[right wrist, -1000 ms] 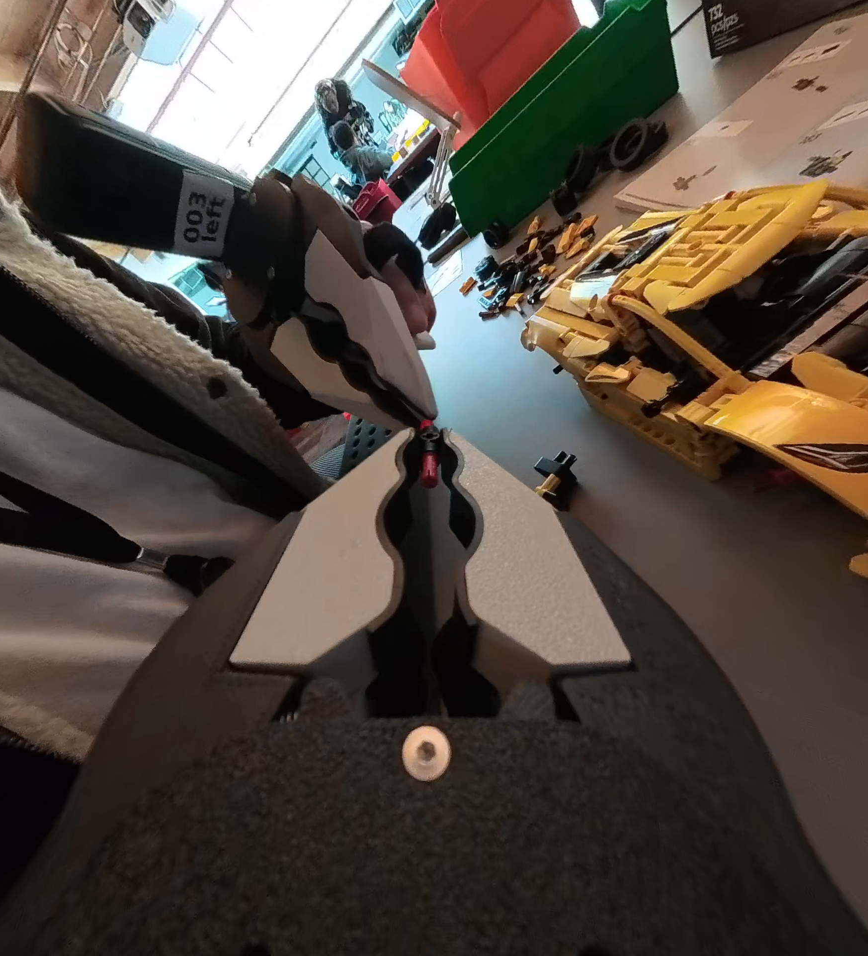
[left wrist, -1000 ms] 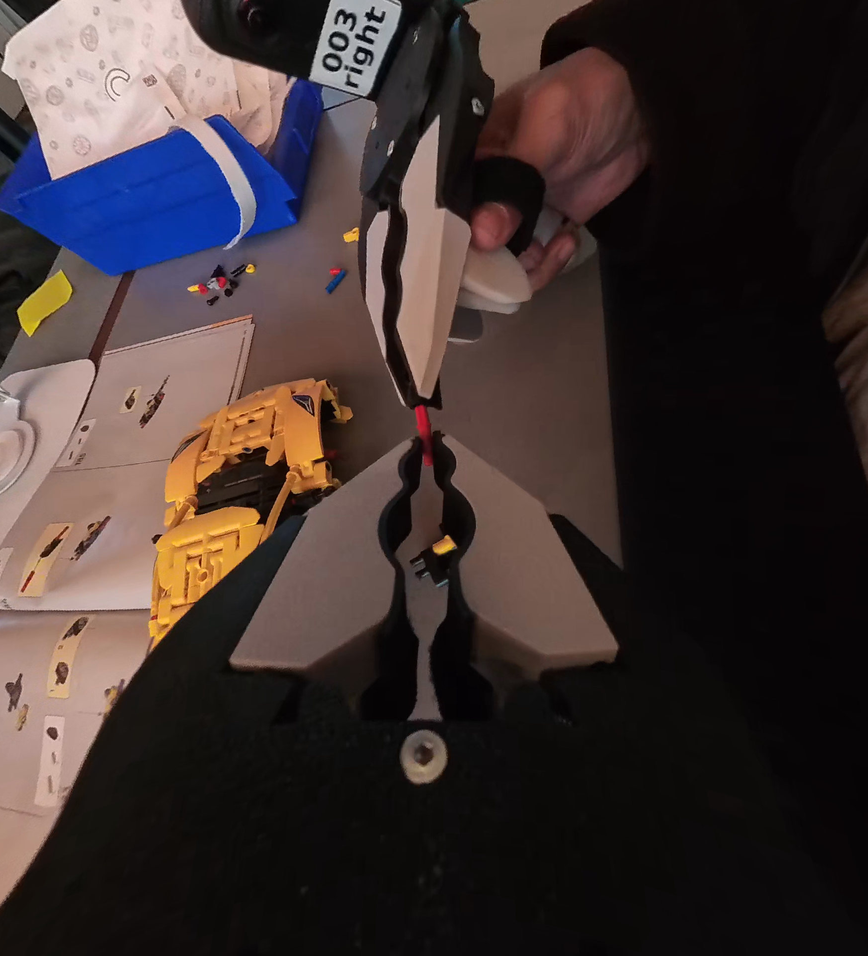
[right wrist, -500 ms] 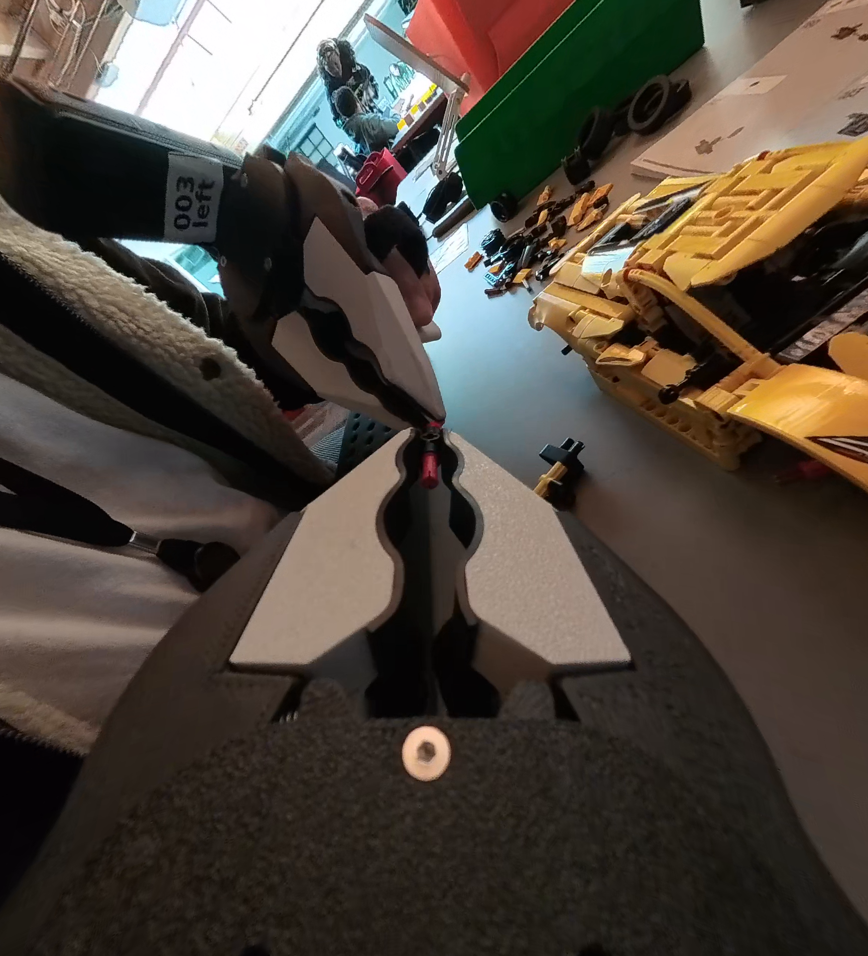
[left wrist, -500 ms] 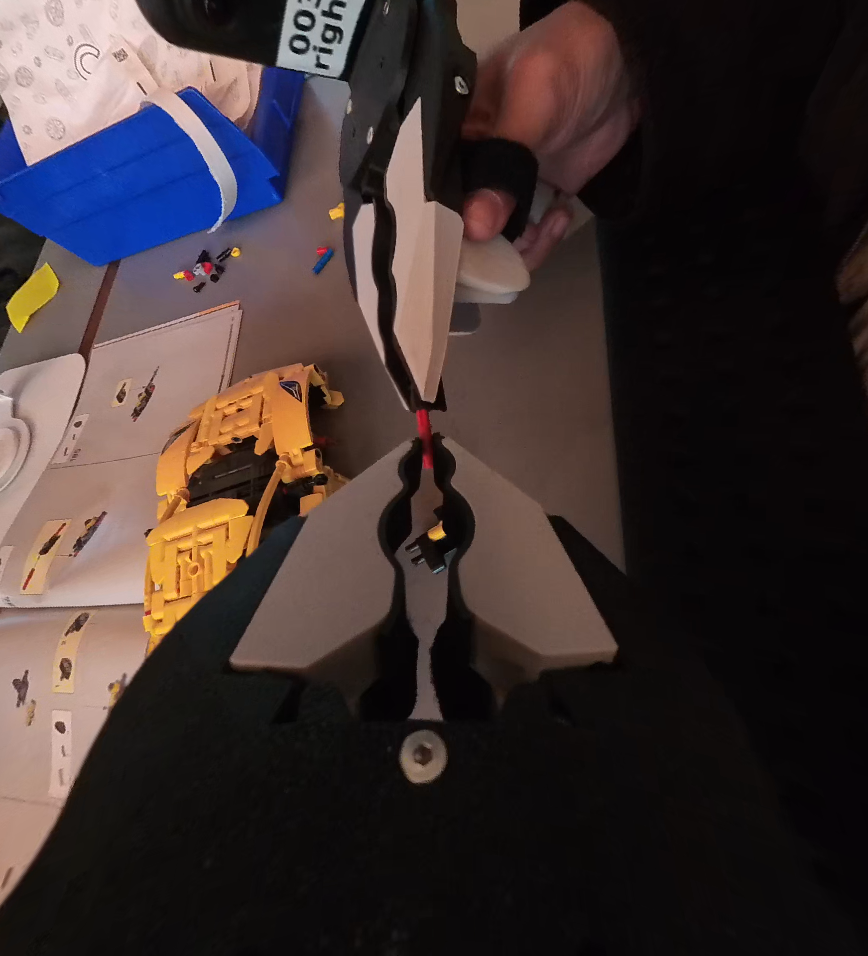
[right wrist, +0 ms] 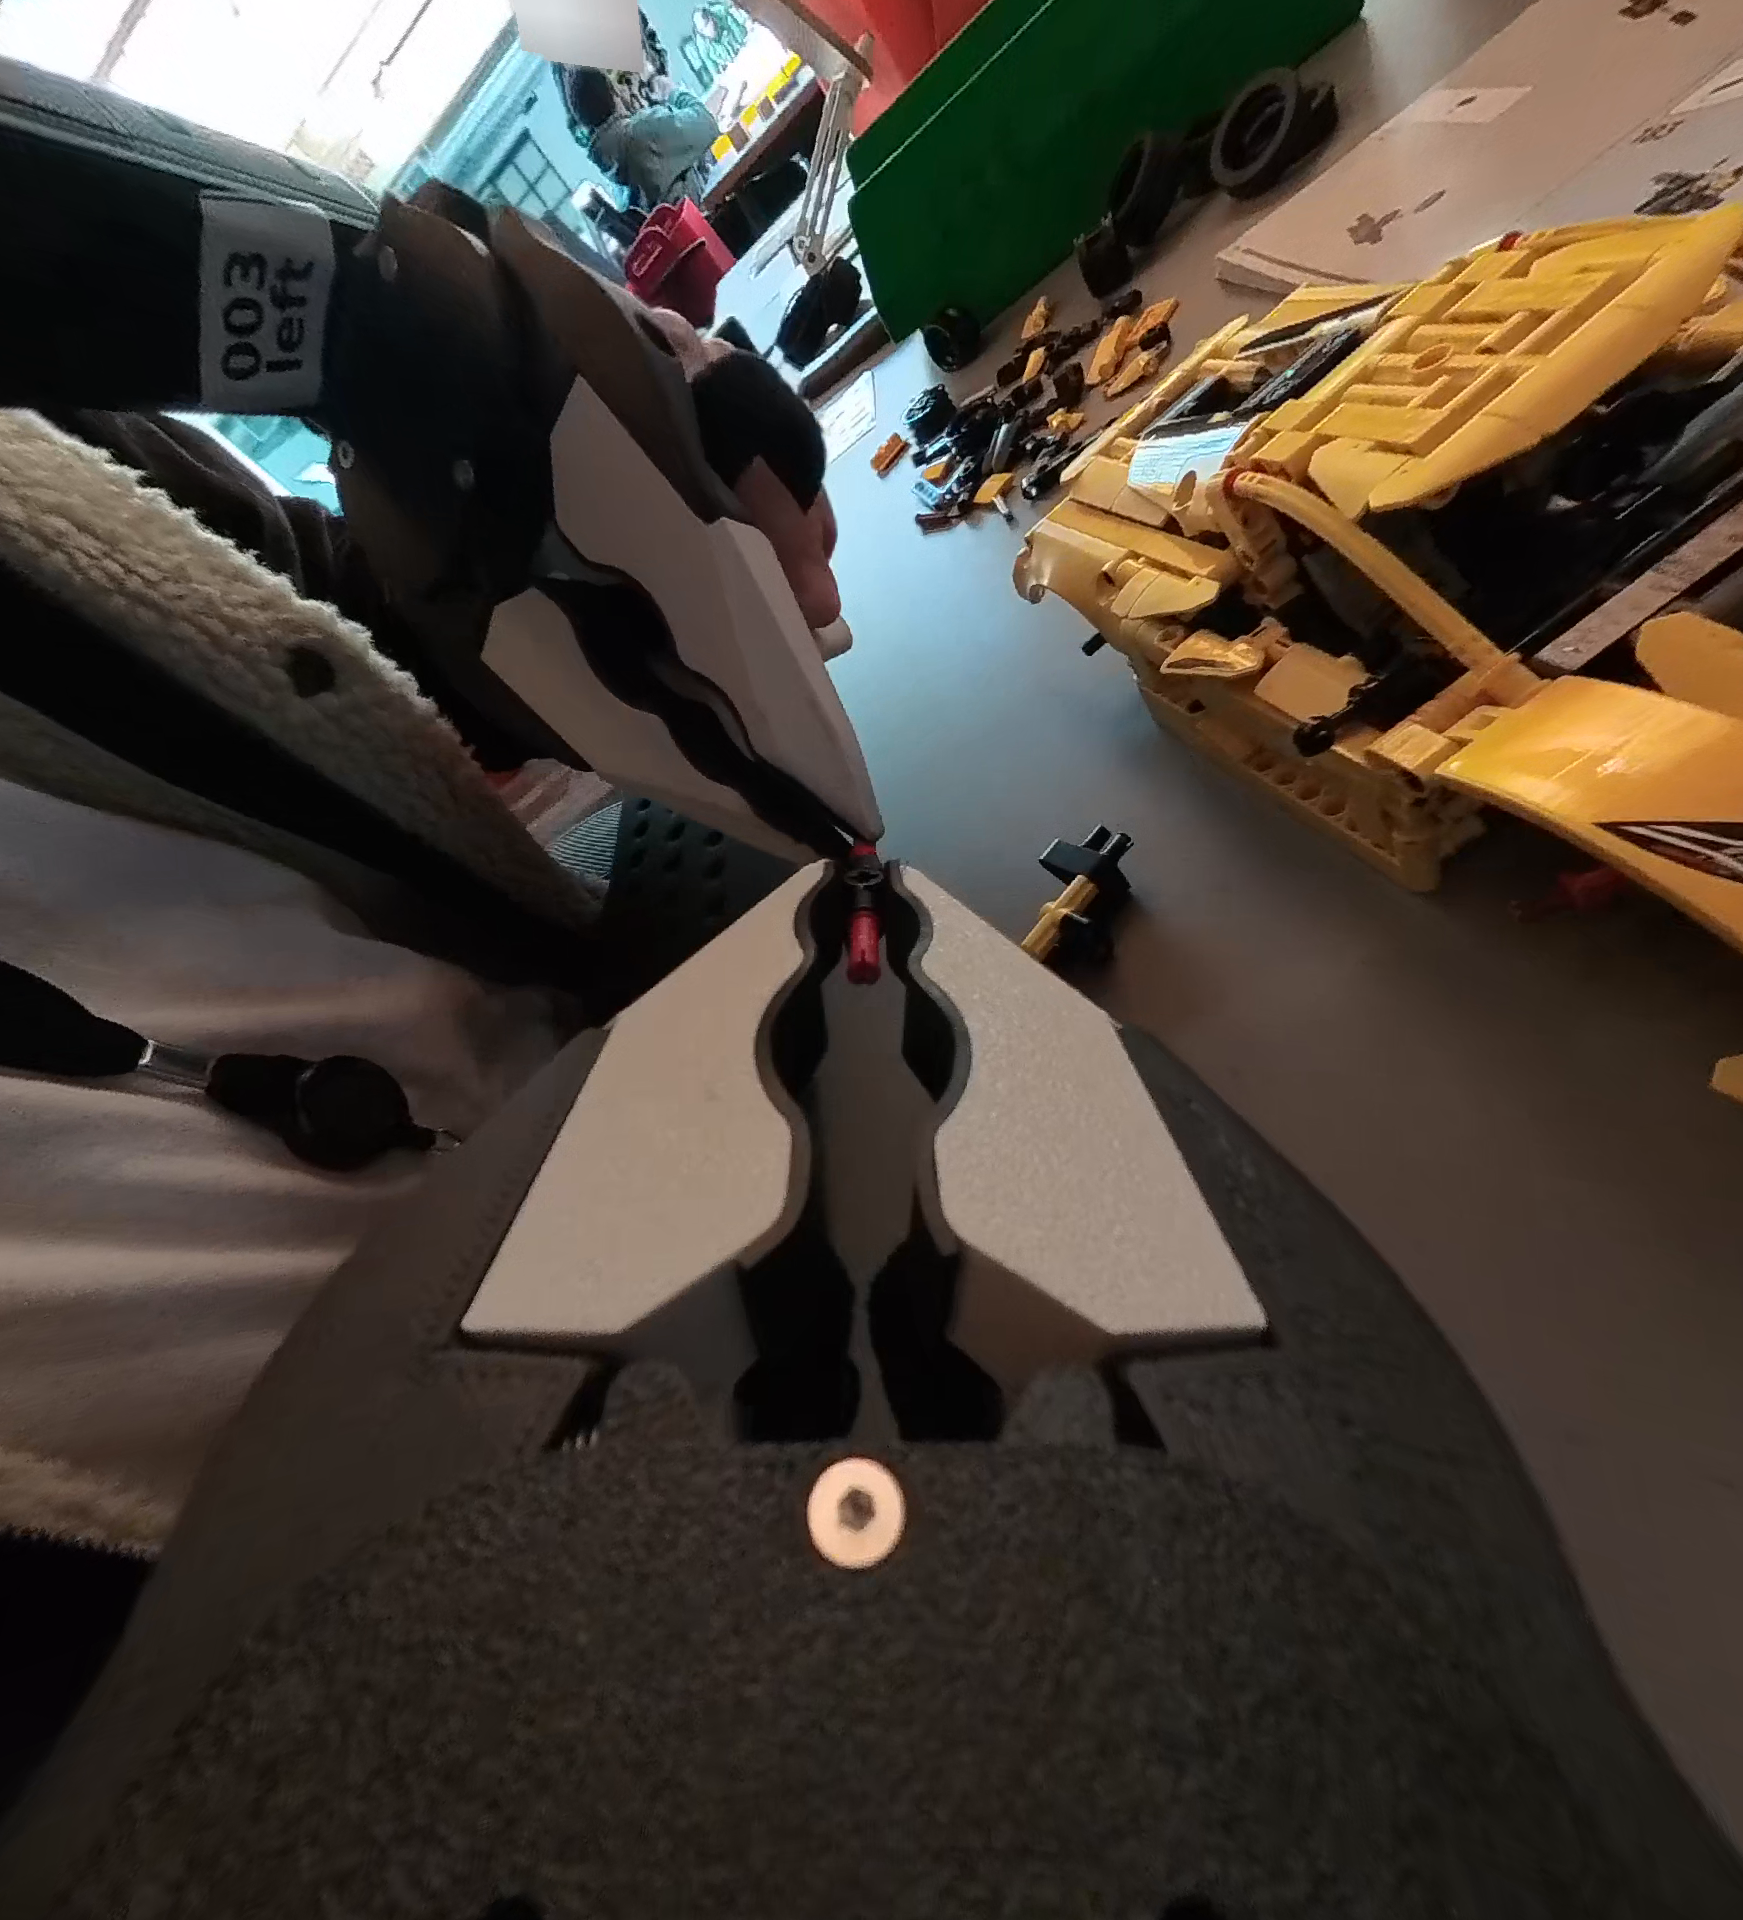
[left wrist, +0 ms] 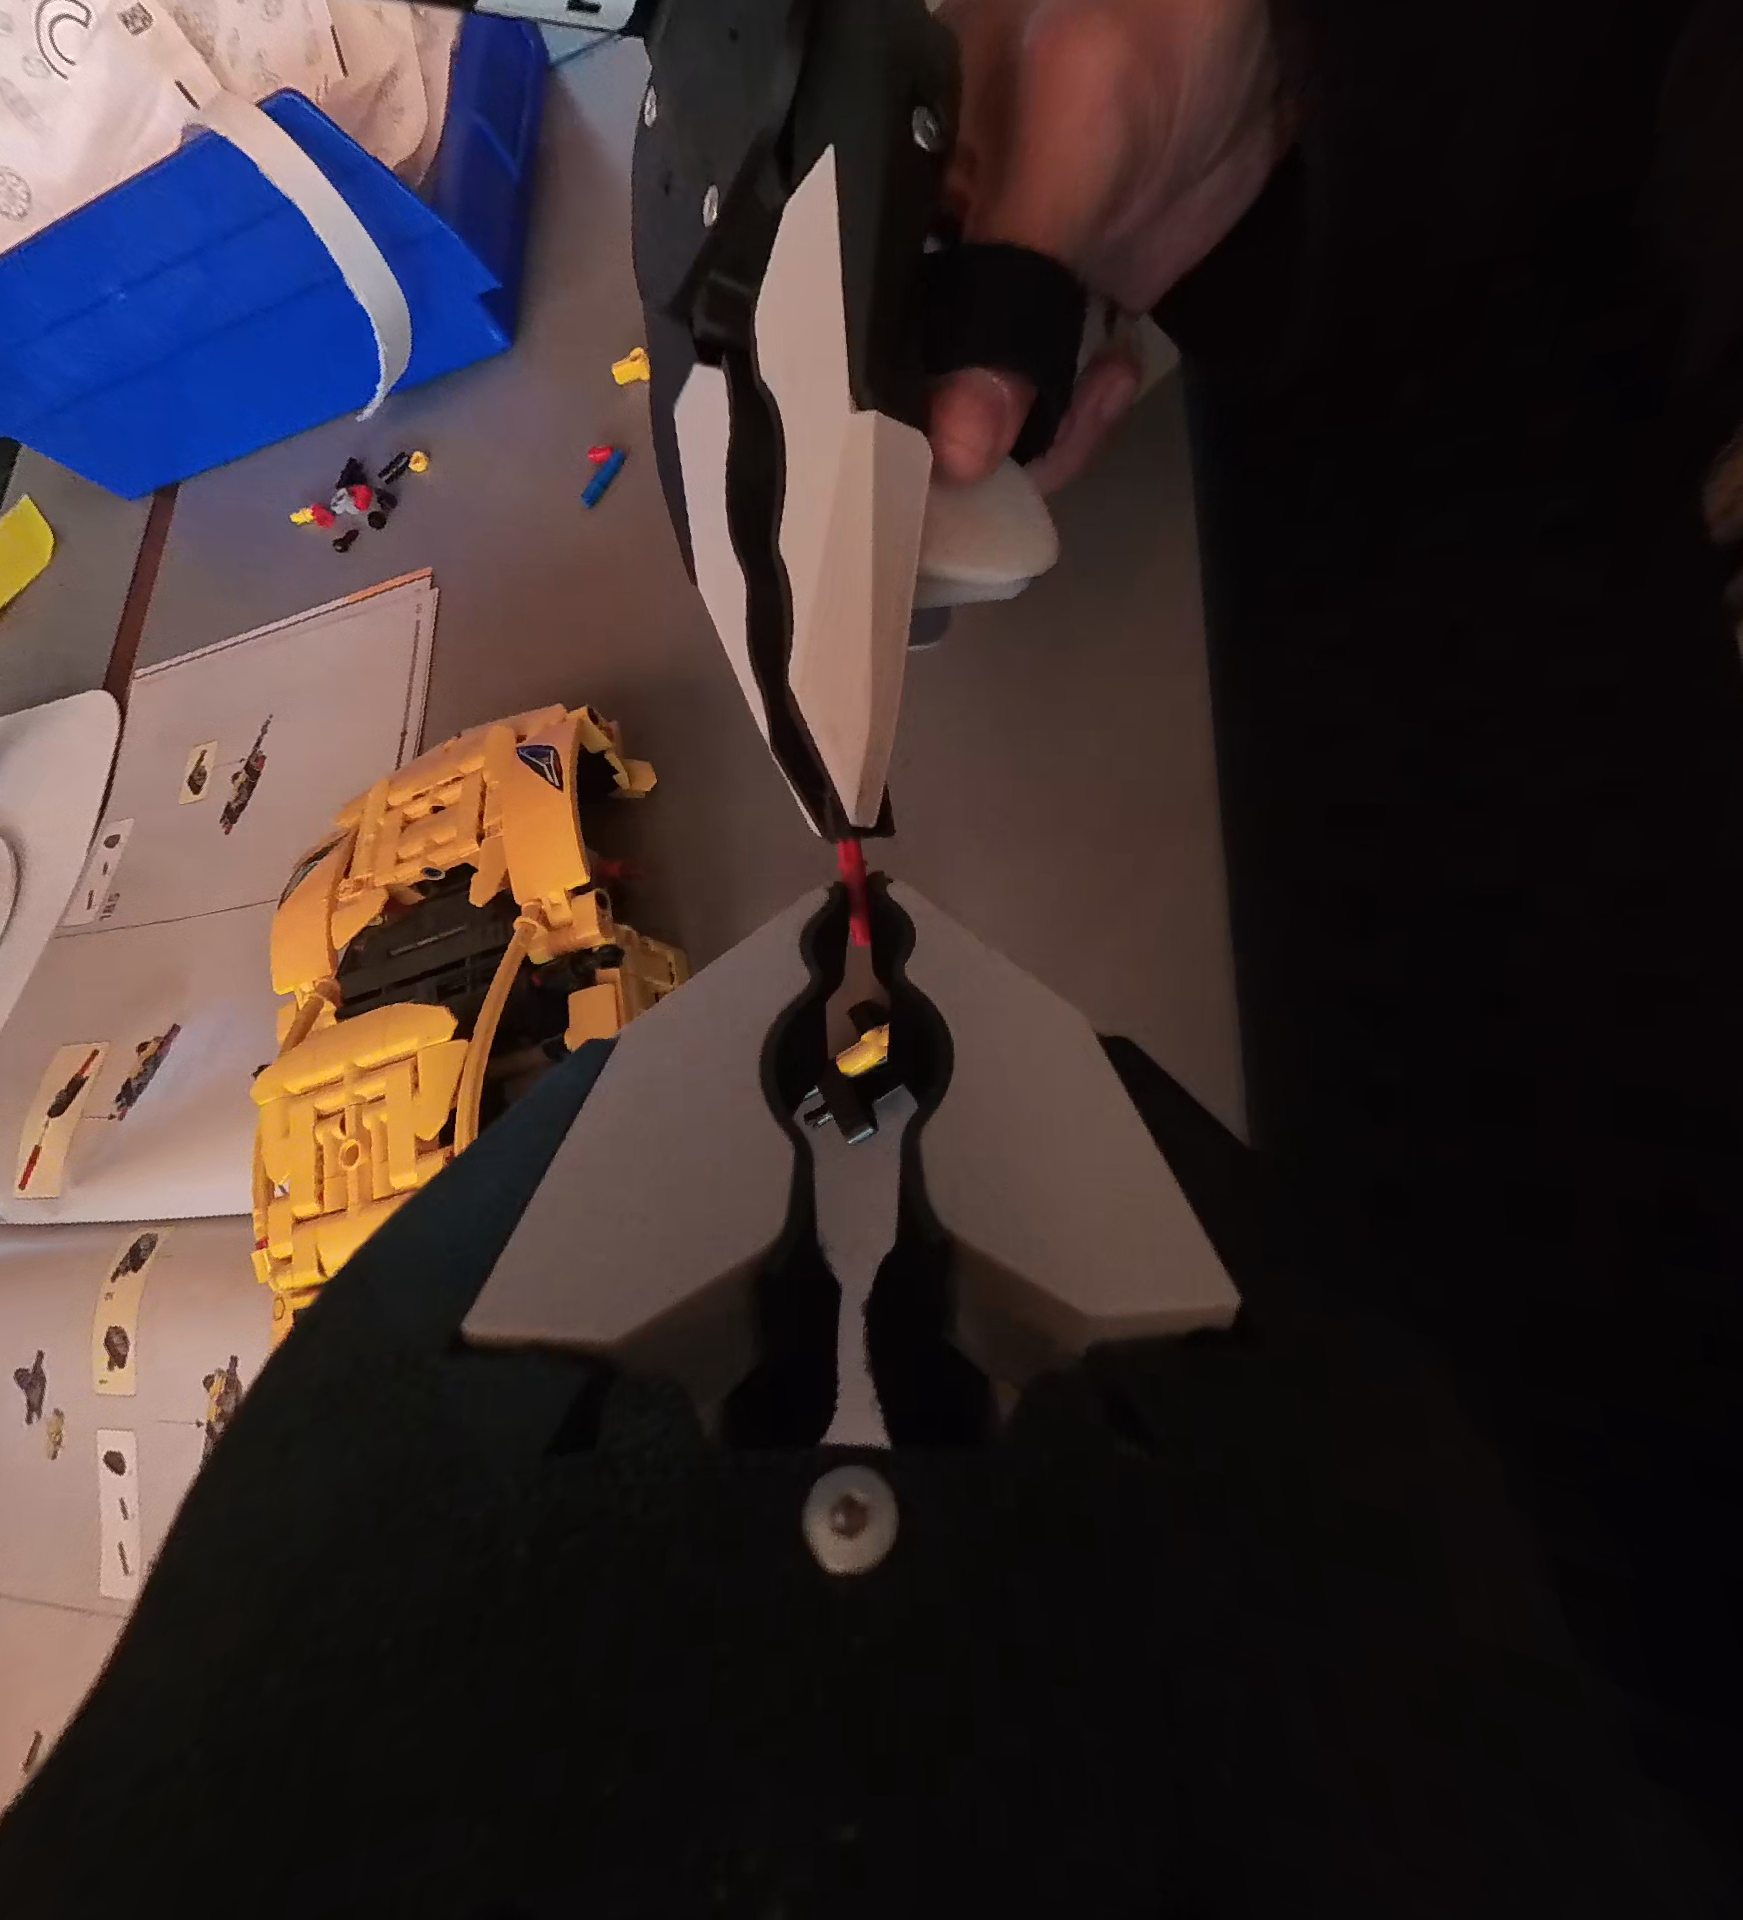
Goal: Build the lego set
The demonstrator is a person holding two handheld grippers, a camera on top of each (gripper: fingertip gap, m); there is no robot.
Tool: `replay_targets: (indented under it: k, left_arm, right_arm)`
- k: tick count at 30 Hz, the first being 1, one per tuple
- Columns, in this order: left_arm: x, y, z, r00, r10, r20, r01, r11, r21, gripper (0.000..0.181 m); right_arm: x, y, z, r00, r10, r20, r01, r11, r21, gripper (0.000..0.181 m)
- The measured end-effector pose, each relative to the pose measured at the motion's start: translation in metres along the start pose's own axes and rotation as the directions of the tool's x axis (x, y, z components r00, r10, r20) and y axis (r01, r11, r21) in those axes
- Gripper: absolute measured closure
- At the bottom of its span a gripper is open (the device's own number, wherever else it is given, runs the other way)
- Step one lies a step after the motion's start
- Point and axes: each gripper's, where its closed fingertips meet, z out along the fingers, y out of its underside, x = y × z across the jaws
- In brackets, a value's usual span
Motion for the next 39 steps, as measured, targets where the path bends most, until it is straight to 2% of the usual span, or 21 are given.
replay_targets:
  k: [13, 15, 16, 17, 18, 19, 20, 21, 22, 23, 25, 27, 30, 32, 34, 35, 36, 39]
  left_arm:
    - [0.000, -0.002, 0.003, 1.000, 0.002, -0.004, -0.003, 1.000, -0.012, 0.180]
    - [0.002, -0.007, 0.002, 1.000, -0.004, -0.009, 0.004, 1.000, 0.016, 0.180]
    - [0.003, -0.020, -0.001, 1.000, -0.023, -0.013, 0.024, 0.996, 0.084, 0.181]
    - [0.004, -0.043, -0.007, 0.998, -0.049, -0.026, 0.053, 0.979, 0.198, 0.181]
    - [0.003, -0.058, -0.010, 0.999, -0.042, -0.019, 0.046, 0.971, 0.234, 0.181]
    - [-0.004, -0.056, -0.007, 0.999, 0.017, 0.049, -0.024, 0.987, 0.156, 0.181]
    - [-0.011, -0.055, -0.011, 0.991, 0.063, 0.116, -0.077, 0.990, 0.122, 0.181]
    - [-0.013, -0.059, -0.020, 0.993, 0.020, 0.115, -0.040, 0.985, 0.169, 0.181]
    - [-0.015, -0.057, -0.029, 0.995, -0.073, 0.071, 0.057, 0.976, 0.211, 0.181]
    - [-0.022, -0.048, -0.034, 0.985, -0.163, 0.049, 0.148, 0.963, 0.225, 0.181]
    - [-0.041, -0.026, -0.046, 0.938, -0.339, 0.068, 0.308, 0.910, 0.279, 0.181]
    - [-0.052, -0.007, -0.050, 0.866, -0.498, 0.041, 0.461, 0.827, 0.322, 0.181]
    - [-0.049, 0.003, -0.040, 0.748, -0.661, -0.058, 0.635, 0.688, 0.350, 0.149]
    - [-0.048, 0.000, -0.035, 0.634, -0.760, -0.142, 0.739, 0.542, 0.401, 0.141]
    - [-0.049, -0.008, -0.033, 0.513, -0.824, -0.241, 0.815, 0.380, 0.437, 0.136]
    - [-0.046, -0.013, -0.029, 0.476, -0.833, -0.281, 0.841, 0.338, 0.424, 0.135]
    - [-0.043, -0.015, -0.024, 0.457, -0.840, -0.294, 0.858, 0.329, 0.394, 0.131]
    - [-0.039, -0.012, -0.013, 0.426, -0.877, -0.222, 0.878, 0.342, 0.334, 0.118]
  right_arm:
    - [0.001, 0.002, 0.002, 0.999, 0.039, 0.035, -0.040, 0.999, 0.031, 0.175]
    - [0.001, 0.003, 0.004, 0.998, 0.043, 0.040, -0.045, 0.999, 0.031, 0.175]
    - [0.001, 0.006, 0.006, 0.998, 0.047, 0.045, -0.047, 0.999, 0.020, 0.175]
    - [0.000, 0.016, 0.016, 0.998, 0.045, 0.042, -0.043, 0.998, -0.043, 0.175]
    - [-0.006, 0.036, 0.034, 0.999, -0.005, 0.049, 0.012, 0.988, -0.153, 0.175]
    - [-0.013, 0.047, 0.048, 0.995, -0.083, 0.058, 0.093, 0.976, -0.197, 0.175]
    - [-0.011, 0.046, 0.050, 0.990, -0.140, 0.025, 0.142, 0.970, -0.197, 0.175]
    - [-0.008, 0.031, 0.043, 0.993, -0.115, 0.009, 0.115, 0.986, -0.117, 0.175]
    - [-0.006, 0.015, 0.034, 0.999, -0.048, 0.027, 0.049, 0.998, -0.034, 0.175]
    - [0.002, 0.009, 0.025, 1.000, -0.028, 0.008, 0.028, 1.000, -0.006, 0.175]
    - [0.006, -0.003, 0.012, 0.994, -0.101, -0.029, 0.103, 0.994, 0.043, 0.175]
    - [0.003, -0.018, 0.004, 0.981, -0.186, -0.064, 0.191, 0.977, 0.098, 0.175]
    - [0.003, -0.039, -0.003, 0.916, -0.346, -0.203, 0.379, 0.912, 0.156, 0.176]
    - [0.005, -0.045, -0.003, 0.813, -0.474, -0.339, 0.533, 0.840, 0.103, 0.176]
    - [0.004, -0.045, 0.001, 0.701, -0.579, -0.416, 0.647, 0.762, 0.029, 0.176]
    - [0.006, -0.043, 0.003, 0.663, -0.609, -0.436, 0.671, 0.741, -0.015, 0.175]
    - [0.009, -0.041, 0.005, 0.635, -0.629, -0.449, 0.683, 0.728, -0.054, 0.176]
    - [0.020, -0.042, 0.001, 0.501, -0.687, -0.526, 0.723, 0.666, -0.182, 0.175]
